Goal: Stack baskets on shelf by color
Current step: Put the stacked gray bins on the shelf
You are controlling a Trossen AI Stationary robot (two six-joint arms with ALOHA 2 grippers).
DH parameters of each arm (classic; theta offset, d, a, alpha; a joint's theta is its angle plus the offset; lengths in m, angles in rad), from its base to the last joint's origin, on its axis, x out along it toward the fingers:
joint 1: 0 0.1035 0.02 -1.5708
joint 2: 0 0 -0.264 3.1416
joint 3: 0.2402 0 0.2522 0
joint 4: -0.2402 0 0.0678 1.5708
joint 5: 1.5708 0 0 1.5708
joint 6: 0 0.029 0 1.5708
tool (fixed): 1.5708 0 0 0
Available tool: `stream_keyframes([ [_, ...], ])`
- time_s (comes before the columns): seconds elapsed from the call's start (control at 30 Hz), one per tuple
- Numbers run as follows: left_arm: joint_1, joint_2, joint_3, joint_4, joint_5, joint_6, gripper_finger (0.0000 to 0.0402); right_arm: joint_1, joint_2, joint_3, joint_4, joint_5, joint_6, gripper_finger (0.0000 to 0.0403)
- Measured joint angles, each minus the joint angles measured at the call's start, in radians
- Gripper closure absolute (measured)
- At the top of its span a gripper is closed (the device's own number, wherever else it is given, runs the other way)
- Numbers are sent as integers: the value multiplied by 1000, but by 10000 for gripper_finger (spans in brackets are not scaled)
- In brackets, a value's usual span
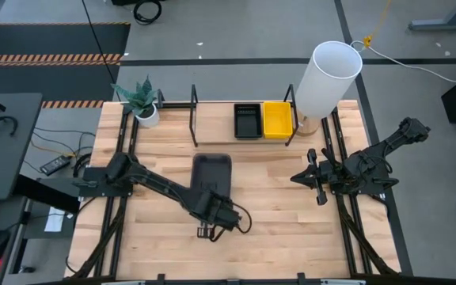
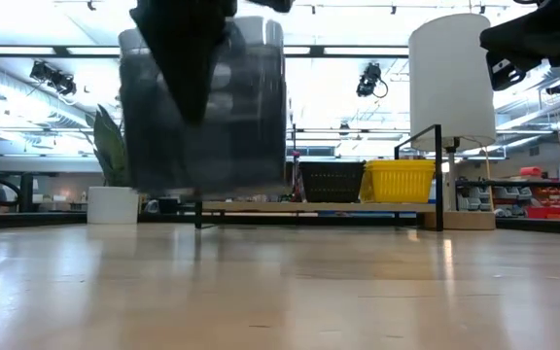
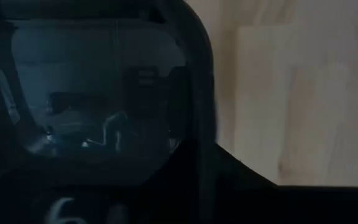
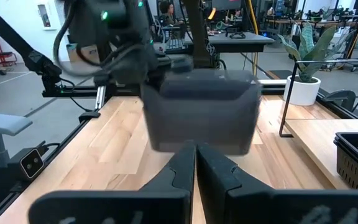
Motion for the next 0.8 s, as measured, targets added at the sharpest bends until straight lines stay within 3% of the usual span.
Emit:
stream_keyframes([
  [0.4,109,-131,1,-60,-150,46,387,0,0,0,0,0,0,380],
  [0.8,288,-123,0,-45,-150,226,387,0,0,0,0,0,0,380],
])
